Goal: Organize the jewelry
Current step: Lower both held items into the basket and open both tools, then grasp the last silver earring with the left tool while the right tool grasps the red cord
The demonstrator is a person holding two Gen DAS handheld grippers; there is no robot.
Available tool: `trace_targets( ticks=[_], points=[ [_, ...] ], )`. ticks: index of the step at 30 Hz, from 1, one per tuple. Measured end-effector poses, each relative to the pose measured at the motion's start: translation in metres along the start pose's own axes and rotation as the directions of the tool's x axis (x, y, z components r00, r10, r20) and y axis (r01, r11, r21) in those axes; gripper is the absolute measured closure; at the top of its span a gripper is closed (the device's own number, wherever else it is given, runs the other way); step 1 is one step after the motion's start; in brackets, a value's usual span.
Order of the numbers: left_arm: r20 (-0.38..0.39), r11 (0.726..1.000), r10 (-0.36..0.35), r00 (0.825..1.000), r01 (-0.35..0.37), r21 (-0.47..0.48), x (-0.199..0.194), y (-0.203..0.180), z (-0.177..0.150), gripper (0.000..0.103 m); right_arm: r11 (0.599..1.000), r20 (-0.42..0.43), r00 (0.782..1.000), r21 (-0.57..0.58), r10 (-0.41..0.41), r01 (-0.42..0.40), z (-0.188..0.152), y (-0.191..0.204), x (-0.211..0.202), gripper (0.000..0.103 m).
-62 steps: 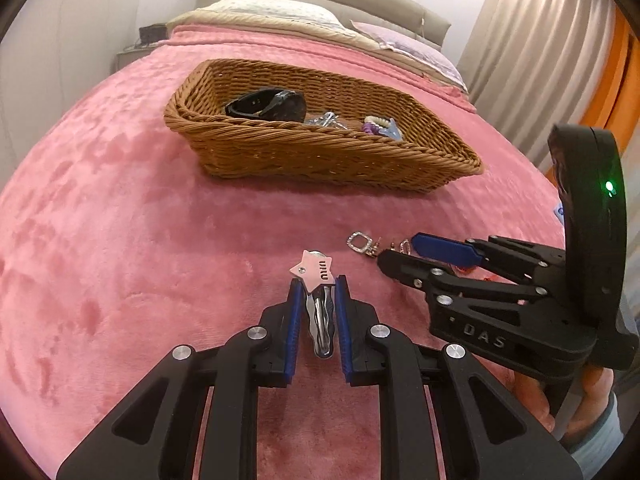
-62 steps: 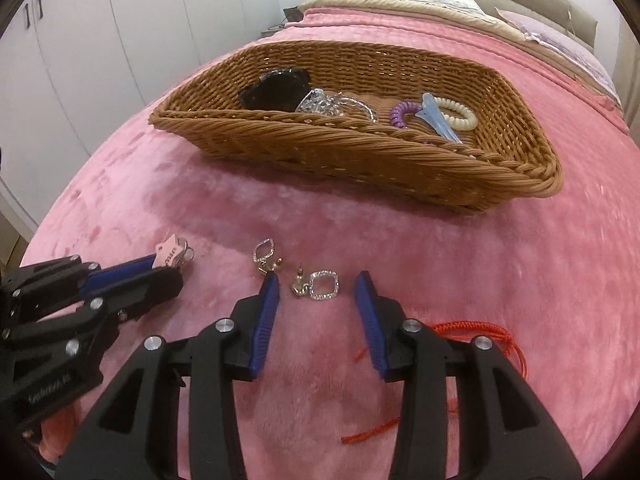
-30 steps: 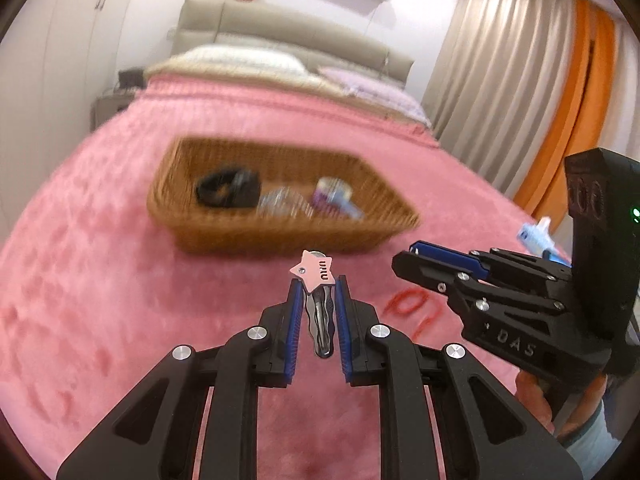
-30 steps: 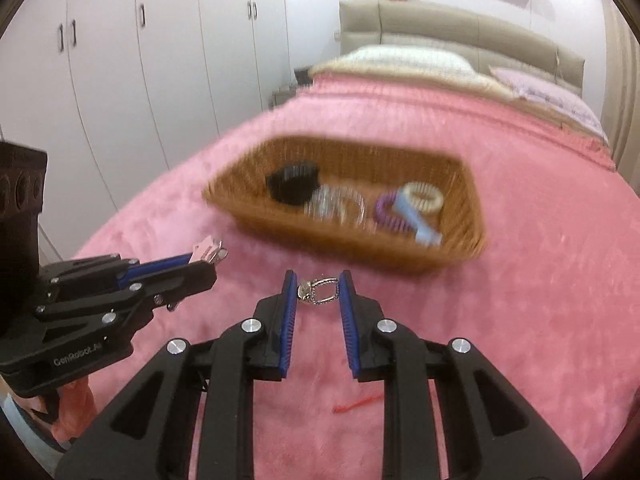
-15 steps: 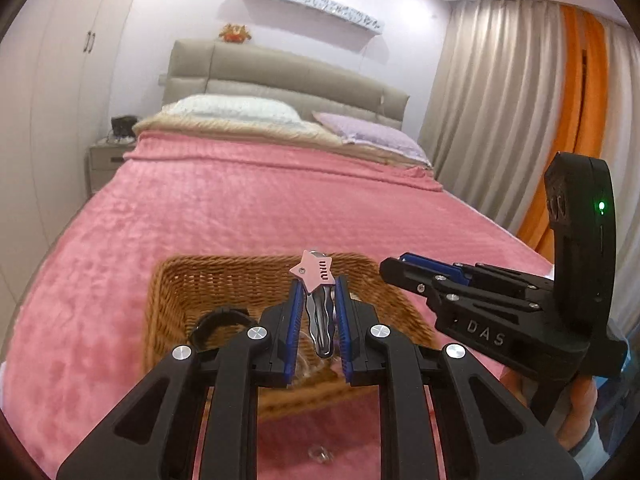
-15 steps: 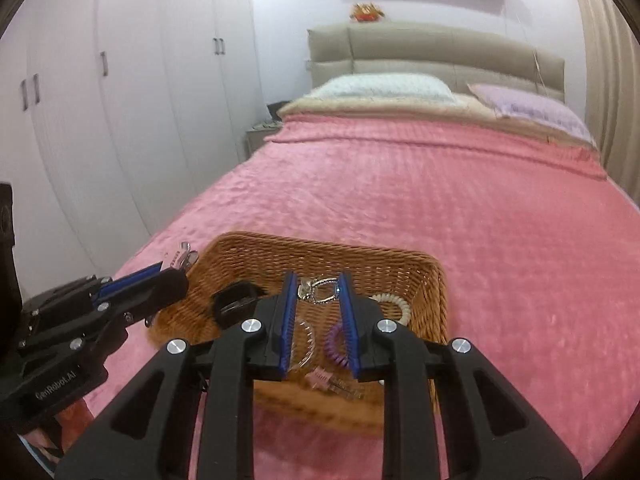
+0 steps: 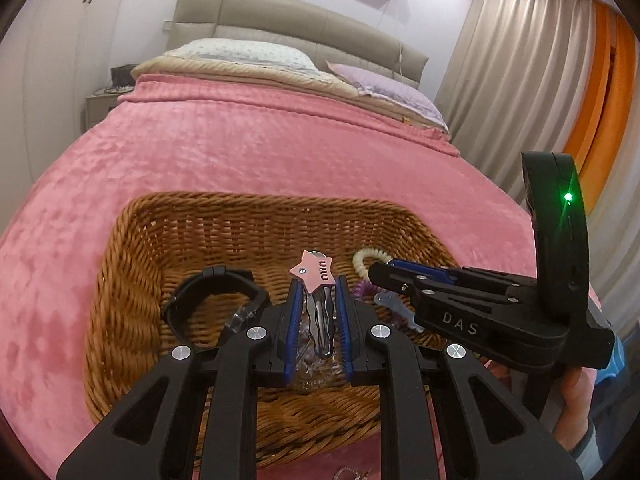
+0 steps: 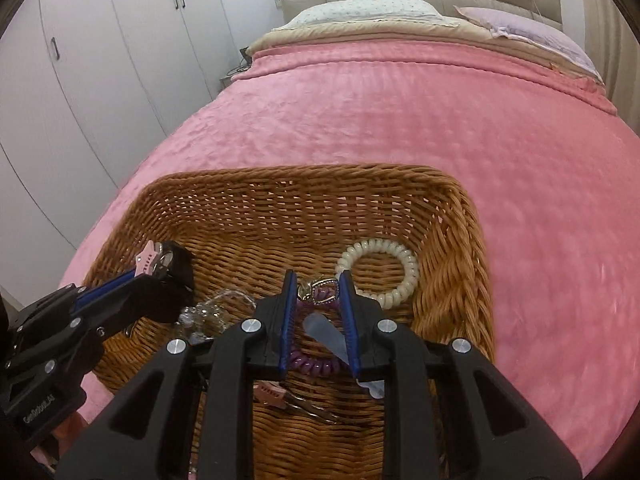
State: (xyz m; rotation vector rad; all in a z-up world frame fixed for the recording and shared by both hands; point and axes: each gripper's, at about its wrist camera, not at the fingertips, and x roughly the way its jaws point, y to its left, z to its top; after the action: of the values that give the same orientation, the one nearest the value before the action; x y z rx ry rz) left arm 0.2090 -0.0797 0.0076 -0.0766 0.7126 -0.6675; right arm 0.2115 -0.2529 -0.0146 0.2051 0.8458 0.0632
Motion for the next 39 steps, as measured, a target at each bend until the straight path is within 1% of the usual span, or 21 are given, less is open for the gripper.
trace_targets(
  ticks=[2, 3, 4, 5, 6, 7, 11, 14, 18, 22, 26, 27, 28, 30, 32, 33, 35, 39],
  points=[
    [0.005, 1.0, 0.002, 1.0, -0.001, -0.007, -0.004, -0.001, -0.002, 0.083, 1.0, -0.003, 1.0, 0.013, 0.017, -0.017, 0.0, -0.002, 0.0, 0.084],
    [0.012, 1.0, -0.003, 1.0, 0.003, -0.006, -0.007, -0.001, -0.003, 0.073, 1.0, -0.002, 1.0, 0.019, 0.025, -0.025, 0.0, -0.003, -0.001, 0.083],
    [0.018, 1.0, -0.002, 1.0, 0.002, -0.008, -0.01, 0.0, -0.003, 0.064, 0.999, 0.004, 1.0, 0.025, 0.025, -0.025, -0.001, -0.004, -0.004, 0.078],
    [0.027, 1.0, -0.002, 1.0, 0.003, -0.011, -0.013, 0.0, -0.002, 0.062, 0.999, 0.01, 1.0, 0.028, 0.025, -0.025, 0.0, -0.005, -0.008, 0.075],
    [0.036, 1.0, -0.009, 0.999, 0.009, -0.016, -0.018, 0.001, -0.002, 0.061, 0.999, 0.018, 0.999, 0.031, 0.027, -0.028, 0.0, -0.006, -0.012, 0.065],
    [0.041, 1.0, -0.015, 0.999, 0.016, -0.021, -0.022, 0.001, -0.001, 0.061, 0.999, 0.031, 0.999, 0.036, 0.028, -0.029, 0.0, -0.006, -0.018, 0.059],
    [0.078, 0.999, -0.021, 0.997, 0.024, -0.035, -0.048, -0.001, -0.002, 0.061, 0.999, 0.061, 0.997, 0.016, 0.039, -0.04, -0.005, -0.001, -0.048, 0.059],
    [0.122, 0.999, -0.037, 0.992, 0.041, -0.025, -0.08, -0.01, -0.01, 0.061, 0.999, 0.09, 0.995, -0.01, 0.044, -0.043, -0.016, 0.004, -0.076, 0.059],
    [0.148, 0.998, -0.06, 0.987, 0.062, -0.011, -0.108, -0.023, -0.024, 0.061, 0.998, 0.114, 0.992, -0.027, 0.059, -0.057, -0.042, 0.005, -0.114, 0.059],
    [0.152, 0.997, -0.075, 0.985, 0.075, 0.009, -0.125, -0.038, -0.044, 0.061, 0.998, 0.125, 0.991, -0.041, 0.058, -0.053, -0.072, 0.003, -0.14, 0.059],
    [0.133, 0.998, -0.057, 0.99, 0.056, 0.015, -0.13, -0.044, -0.071, 0.061, 0.998, 0.108, 0.992, -0.021, 0.059, -0.057, -0.1, -0.003, -0.15, 0.059],
    [0.123, 0.998, -0.063, 0.99, 0.062, 0.013, -0.13, -0.044, -0.077, 0.061, 0.999, 0.102, 0.994, -0.018, 0.044, -0.043, -0.109, -0.005, -0.149, 0.059],
    [0.114, 0.997, -0.075, 0.991, 0.074, 0.006, -0.128, -0.043, -0.083, 0.059, 0.999, 0.096, 0.995, -0.018, 0.035, -0.034, -0.114, -0.006, -0.148, 0.059],
    [0.086, 0.995, -0.098, 0.991, 0.1, -0.025, -0.121, -0.037, -0.093, 0.058, 1.0, 0.068, 0.997, -0.004, 0.027, -0.027, -0.126, -0.01, -0.14, 0.059],
    [0.052, 0.994, -0.097, 0.994, 0.099, -0.048, -0.112, -0.032, -0.099, 0.058, 1.0, 0.05, 0.999, 0.012, 0.005, -0.006, -0.135, -0.016, -0.131, 0.059],
    [0.03, 0.994, -0.093, 0.995, 0.095, -0.051, -0.106, -0.03, -0.103, 0.058, 1.0, 0.044, 0.999, 0.018, -0.005, 0.005, -0.138, -0.02, -0.127, 0.059],
    [-0.015, 0.997, -0.061, 0.998, 0.06, -0.041, -0.093, -0.028, -0.109, 0.058, 0.999, 0.022, 0.999, 0.031, -0.031, 0.031, -0.143, -0.027, -0.116, 0.059],
    [-0.099, 0.999, -0.013, 0.995, 0.01, -0.032, -0.071, -0.027, -0.118, 0.058, 0.997, -0.016, 1.0, 0.07, -0.017, 0.018, -0.148, -0.039, -0.098, 0.059]
  ],
)
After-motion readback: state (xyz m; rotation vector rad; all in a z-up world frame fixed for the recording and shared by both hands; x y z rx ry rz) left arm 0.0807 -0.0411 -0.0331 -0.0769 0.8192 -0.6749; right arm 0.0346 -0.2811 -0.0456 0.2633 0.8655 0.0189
